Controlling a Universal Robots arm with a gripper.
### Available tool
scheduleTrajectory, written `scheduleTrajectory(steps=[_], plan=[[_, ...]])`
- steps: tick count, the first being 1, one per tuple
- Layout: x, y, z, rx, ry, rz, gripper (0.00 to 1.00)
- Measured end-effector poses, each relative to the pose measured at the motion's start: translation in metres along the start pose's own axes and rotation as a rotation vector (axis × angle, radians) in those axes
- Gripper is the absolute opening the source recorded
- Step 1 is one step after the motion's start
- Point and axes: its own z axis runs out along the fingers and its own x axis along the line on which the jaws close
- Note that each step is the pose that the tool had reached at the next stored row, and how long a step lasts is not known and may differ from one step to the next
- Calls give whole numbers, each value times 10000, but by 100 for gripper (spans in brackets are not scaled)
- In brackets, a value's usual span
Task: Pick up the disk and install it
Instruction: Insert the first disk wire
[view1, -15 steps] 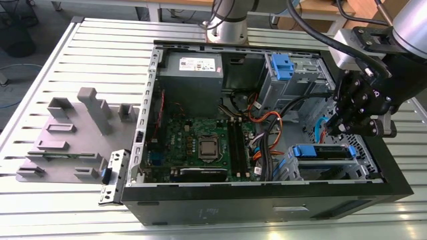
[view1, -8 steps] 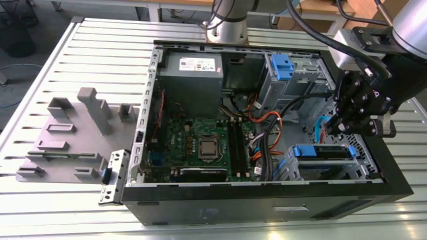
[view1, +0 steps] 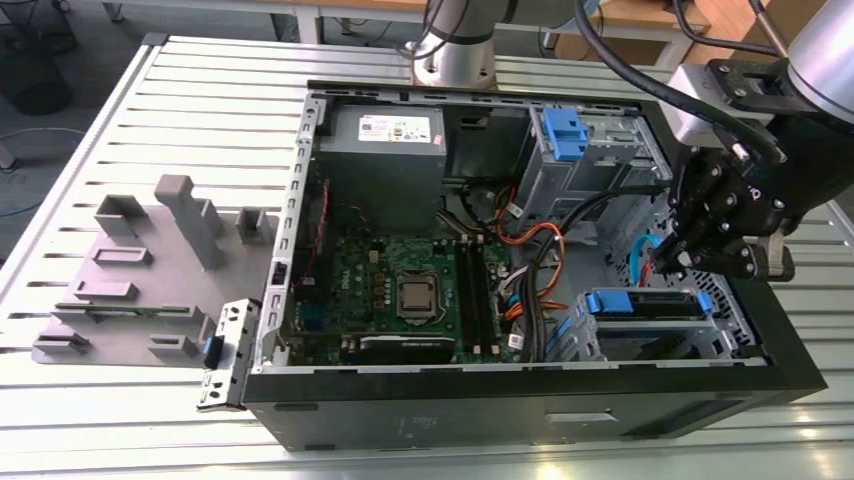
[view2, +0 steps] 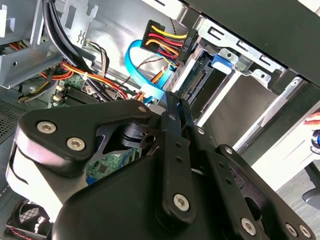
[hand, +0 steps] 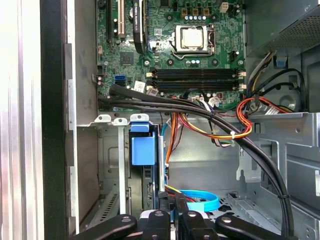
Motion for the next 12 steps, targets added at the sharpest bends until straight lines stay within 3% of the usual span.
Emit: scheduleTrajectory(steps=[12], plan=[[80, 4, 51, 80, -6, -9, 16]])
